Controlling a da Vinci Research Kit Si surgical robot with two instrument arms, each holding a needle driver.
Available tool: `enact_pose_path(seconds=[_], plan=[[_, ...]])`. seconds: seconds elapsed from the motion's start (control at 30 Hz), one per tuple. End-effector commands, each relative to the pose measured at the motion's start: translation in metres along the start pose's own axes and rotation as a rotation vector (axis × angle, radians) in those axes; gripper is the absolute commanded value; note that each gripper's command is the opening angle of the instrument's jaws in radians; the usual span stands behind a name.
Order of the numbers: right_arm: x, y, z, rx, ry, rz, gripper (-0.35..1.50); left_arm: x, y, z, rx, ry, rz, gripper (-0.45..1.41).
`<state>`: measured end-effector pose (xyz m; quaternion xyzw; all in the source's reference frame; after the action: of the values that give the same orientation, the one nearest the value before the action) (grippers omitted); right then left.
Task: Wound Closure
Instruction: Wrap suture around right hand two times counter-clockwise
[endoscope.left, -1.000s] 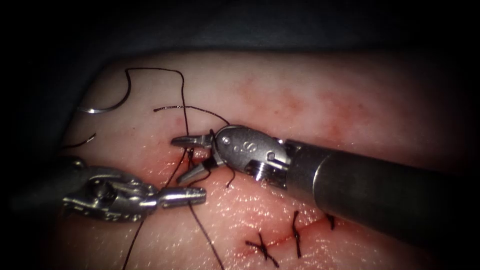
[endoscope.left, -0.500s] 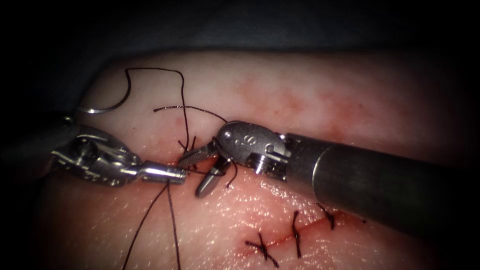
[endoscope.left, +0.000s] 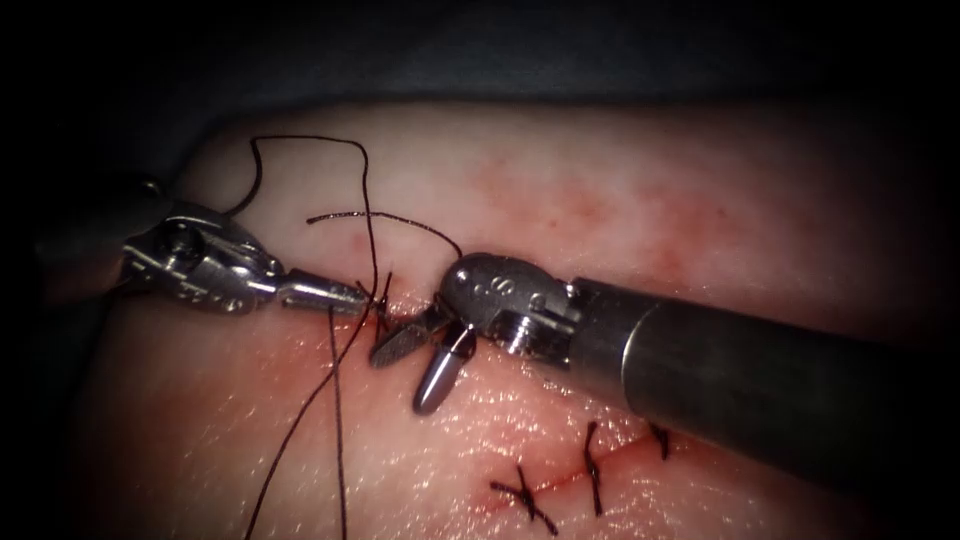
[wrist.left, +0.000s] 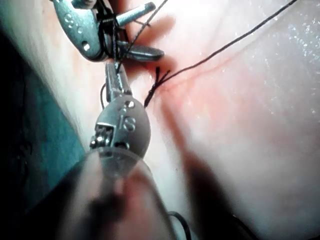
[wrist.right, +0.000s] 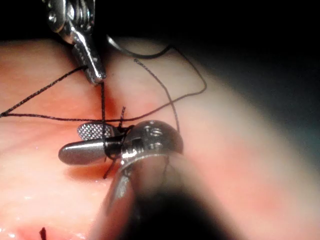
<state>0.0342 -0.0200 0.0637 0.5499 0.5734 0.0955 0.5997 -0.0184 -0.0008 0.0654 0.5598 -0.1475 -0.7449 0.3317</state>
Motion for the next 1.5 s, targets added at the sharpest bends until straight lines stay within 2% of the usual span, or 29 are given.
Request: enact_pose_path(seconds=[0.03,0.1,0.17,0.23,0.27,0.3,0.33,0.37,0.4,0.47,0.53,0.67,0.77,0.83,0.97,1.0,1.03,1.1,1.13,1.17,1.2,1.23,1.27,1.37,1.4,1.43,1.5], plan=[[0.0009,0.0005,0.0006,-0.005,0.015,0.001,0.59,-0.0009,-0.0004,0.0007,0.002,-0.019,0.000,-0.45],[0.0011,0.0003,0.0007,-0.011,0.040,0.001,0.62,-0.0014,-0.0002,0.0009,-0.002,-0.034,-0.006,-0.45],[0.0016,-0.0001,0.0007,-0.022,0.084,-0.001,0.76,-0.0023,0.0001,0.0011,0.004,-0.060,-0.017,-0.45],[0.0020,-0.0002,0.0005,-0.031,0.116,0.003,0.76,-0.0030,0.0003,0.0011,0.015,-0.077,-0.024,-0.45],[0.0023,-0.0003,0.0003,-0.039,0.142,0.006,0.73,-0.0032,0.0004,0.0011,0.019,-0.082,-0.027,-0.45],[0.0029,-0.0003,-0.0002,-0.052,0.185,0.014,0.52,-0.0037,0.0008,0.0011,0.029,-0.091,-0.036,-0.45],[0.0032,-0.0003,-0.0005,-0.061,0.212,0.020,0.41,-0.0039,0.0010,0.0012,0.031,-0.094,-0.042,-0.45],[0.0036,-0.0002,-0.0009,-0.078,0.271,0.031,0.49,-0.0038,0.0016,0.0014,0.030,-0.101,-0.050,-0.45],[0.0037,-0.0001,-0.0011,-0.088,0.306,0.038,0.49,-0.0037,0.0019,0.0015,0.029,-0.104,-0.047,-0.45],[0.0038,0.0000,-0.0015,-0.102,0.354,0.049,0.51,-0.0032,0.0025,0.0017,0.029,-0.110,-0.047,-0.45],[0.0036,0.0000,-0.0020,-0.110,0.381,0.057,0.66,-0.0028,0.0030,0.0019,0.029,-0.114,-0.043,-0.45],[0.0032,-0.0005,-0.0025,-0.121,0.415,0.066,0.56,-0.0024,0.0037,0.0020,0.029,-0.112,-0.043,-0.45],[0.0032,-0.0006,-0.0024,-0.135,0.471,0.078,0.66,-0.0021,0.0042,0.0022,0.030,-0.111,-0.050,-0.45],[0.0034,-0.0006,-0.0023,-0.152,0.526,0.075,0.51,-0.0014,0.0052,0.0030,0.037,-0.102,-0.058,-0.45],[0.0044,-0.0005,-0.0029,-0.182,0.635,0.089,0.61,-0.0004,0.0065,0.0039,0.041,-0.098,-0.071,-0.45],[0.0048,-0.0005,-0.0034,-0.191,0.667,0.096,0.57,-0.0002,0.0068,0.0040,0.041,-0.096,-0.074,-0.45],[0.0053,-0.0006,-0.0040,-0.205,0.719,0.104,0.46,0.0001,0.0074,0.0042,0.042,-0.093,-0.079,-0.45],[0.0059,-0.0005,-0.0046,-0.225,0.769,0.094,-0.17,0.0003,0.0078,0.0044,0.042,-0.095,-0.080,-0.45],[0.0061,-0.0004,-0.0048,-0.233,0.787,0.091,-0.18,0.0006,0.0080,0.0045,0.042,-0.096,-0.077,-0.45],[0.0062,-0.0004,-0.0049,-0.246,0.797,0.067,-0.28,0.0007,0.0081,0.0046,0.043,-0.098,-0.082,-0.45],[0.0064,-0.0002,-0.0051,-0.262,0.808,0.035,0.00,0.0010,0.0082,0.0047,0.043,-0.096,-0.085,-0.45],[0.0065,-0.0001,-0.0051,-0.273,0.816,0.017,0.09,0.0013,0.0083,0.0048,0.043,-0.097,-0.083,-0.45],[0.0065,0.0000,-0.0052,-0.287,0.825,-0.009,-0.23,0.0015,0.0084,0.0049,0.044,-0.099,-0.082,-0.45],[0.0064,0.0003,-0.0050,-0.331,0.829,-0.112,-0.23,0.0026,0.0082,0.0052,0.045,-0.104,-0.085,-0.45],[0.0064,0.0004,-0.0049,-0.357,0.823,-0.161,-0.17,0.0030,0.0081,0.0052,0.045,-0.106,-0.084,-0.45],[0.0063,0.0004,-0.0047,-0.402,0.821,-0.172,0.09,0.0034,0.0079,0.0053,0.048,-0.104,-0.090,-0.45],[0.0062,0.0005,-0.0041,-0.480,0.822,-0.188,0.44,0.0044,0.0075,0.0054,0.056,-0.101,-0.089,-0.45]])
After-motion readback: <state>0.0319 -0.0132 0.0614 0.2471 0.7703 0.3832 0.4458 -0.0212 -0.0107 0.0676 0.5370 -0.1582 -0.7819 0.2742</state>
